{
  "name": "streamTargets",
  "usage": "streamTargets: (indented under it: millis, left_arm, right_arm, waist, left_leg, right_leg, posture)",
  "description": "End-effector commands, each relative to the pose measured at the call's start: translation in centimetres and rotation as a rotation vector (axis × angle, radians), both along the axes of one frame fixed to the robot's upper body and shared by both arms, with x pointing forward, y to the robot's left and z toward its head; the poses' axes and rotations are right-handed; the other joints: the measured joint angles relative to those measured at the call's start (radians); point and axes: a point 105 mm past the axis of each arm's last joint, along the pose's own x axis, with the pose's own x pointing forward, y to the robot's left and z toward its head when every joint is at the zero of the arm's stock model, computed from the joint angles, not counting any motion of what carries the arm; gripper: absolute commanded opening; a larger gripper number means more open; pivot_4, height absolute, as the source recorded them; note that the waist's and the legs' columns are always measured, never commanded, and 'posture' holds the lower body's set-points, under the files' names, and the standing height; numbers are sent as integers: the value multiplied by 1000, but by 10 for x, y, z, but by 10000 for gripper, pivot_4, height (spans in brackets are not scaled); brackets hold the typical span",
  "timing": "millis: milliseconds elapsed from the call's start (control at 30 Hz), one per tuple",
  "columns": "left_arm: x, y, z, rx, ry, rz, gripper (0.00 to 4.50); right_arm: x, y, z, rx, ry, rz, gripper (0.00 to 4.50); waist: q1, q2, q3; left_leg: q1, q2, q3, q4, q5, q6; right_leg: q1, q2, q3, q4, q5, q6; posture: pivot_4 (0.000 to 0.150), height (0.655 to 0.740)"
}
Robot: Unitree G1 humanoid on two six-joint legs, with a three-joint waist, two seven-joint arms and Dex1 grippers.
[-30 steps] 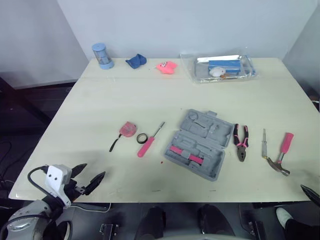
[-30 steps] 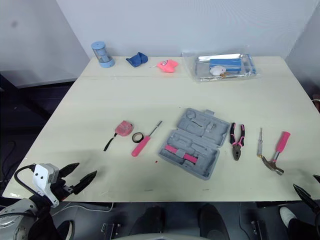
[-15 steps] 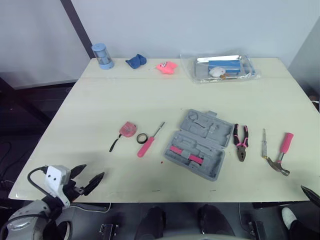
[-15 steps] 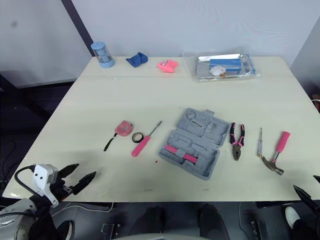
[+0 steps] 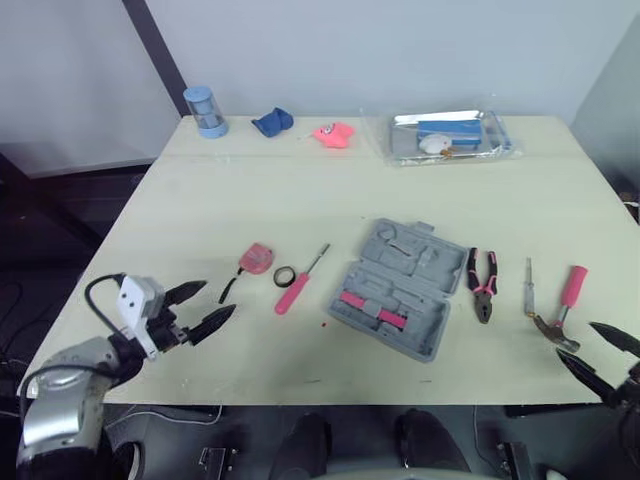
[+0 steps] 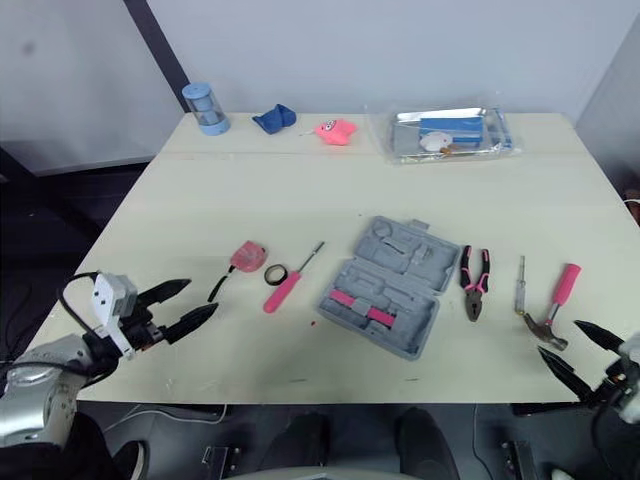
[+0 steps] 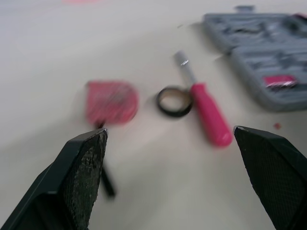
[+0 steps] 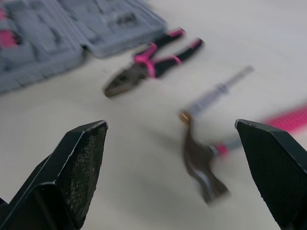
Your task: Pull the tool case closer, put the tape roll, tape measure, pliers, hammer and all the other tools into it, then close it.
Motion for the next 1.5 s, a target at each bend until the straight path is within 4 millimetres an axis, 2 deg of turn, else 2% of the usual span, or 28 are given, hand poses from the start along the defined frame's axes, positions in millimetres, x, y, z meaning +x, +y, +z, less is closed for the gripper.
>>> streamTargets:
  millis: [33,67,133,200,267,333,433,467,500,567,833,1067,1500]
  left_arm:
    - [8,-10,7,19,-3,-93,44696]
    - [13,-15,8,26,-3,-129,44696]
    - [29,-30,13,30,-7,-211,39550]
    - [45,-46,17,41,-11,-292,31715]
    - [57,-61,20,49,-11,-370,20326]
    - [67,-74,22,52,-2,-420,13184]
    - [84,-96,19,68,21,-499,2976]
    - [89,-104,17,77,27,-518,1263]
    - [93,-109,16,84,32,-531,0]
    - [99,-117,14,103,43,-547,0]
    - [118,-135,8,198,56,-528,0]
    - [124,-148,1,237,71,-510,0]
    - [133,-168,-8,304,89,-464,0]
  right_arm:
    - [10,18,10,11,-13,31,45000]
    - [15,27,13,13,-19,57,45000]
    - [27,51,19,35,-25,114,45000]
    - [38,69,22,36,-22,155,39695]
    - [47,79,20,15,-5,154,30581]
    - [53,88,18,-8,22,157,22922]
    - [63,103,14,-54,61,171,12808]
    - [65,106,10,-83,78,173,11348]
    - [68,108,6,-113,92,173,5930]
    - [72,110,1,-148,121,163,430]
    - [84,112,-15,-250,176,142,430]
    - [91,115,-22,-267,194,135,430]
    - [96,124,-20,-260,181,139,430]
  waist:
    - [1,0,0]
    - [1,0,0]
    - [1,0,0]
    - [1,-1,0]
    - [1,-1,1]
    - [2,-1,1]
    - [2,-2,1]
    - [2,-2,1]
    - [2,-2,1]
    - [1,-2,1]
    - [-2,-3,2]
    - [-1,-3,2]
    - [-2,-3,2]
  left_leg:
    - [0,0,0,0,0,0]
    - [0,0,0,0,0,0]
    - [0,0,-1,0,0,0]
    - [-1,0,-2,1,0,0]
    - [-2,-1,-3,2,0,0]
    - [-2,-1,-3,1,0,0]
    - [-5,-1,-6,1,0,0]
    - [-5,-1,-8,1,0,0]
    - [-5,-2,-8,2,0,0]
    - [-5,-2,-8,3,0,0]
    - [-6,-3,-10,2,0,0]
    - [-8,-3,-12,3,0,0]
    - [-7,-3,-13,3,0,0]
  right_leg:
    - [0,0,0,0,0,0]
    - [0,0,0,0,0,0]
    - [0,0,-1,0,0,0]
    - [0,0,-2,0,1,1]
    - [0,0,-3,0,1,1]
    - [0,0,-3,0,1,1]
    - [-1,0,-5,-2,1,1]
    - [-1,0,-7,-2,1,1]
    - [-1,0,-7,-1,1,1]
    - [0,0,-7,-1,1,1]
    - [-1,0,-8,-2,1,1]
    - [-1,0,-10,-2,1,1]
    - [-1,0,-11,-1,1,1]
  posture:
    - [1500,7400]
    - [1500,7400]
    - [1500,7400]
    - [1500,7400]
    - [1500,7400]
    - [1500,7400]
    - [1500,7400]
    - [1500,7400]
    - [1500,7400]
    - [1500,7400]
    - [1500,7400]
    - [1500,7400]
    - [1500,7400]
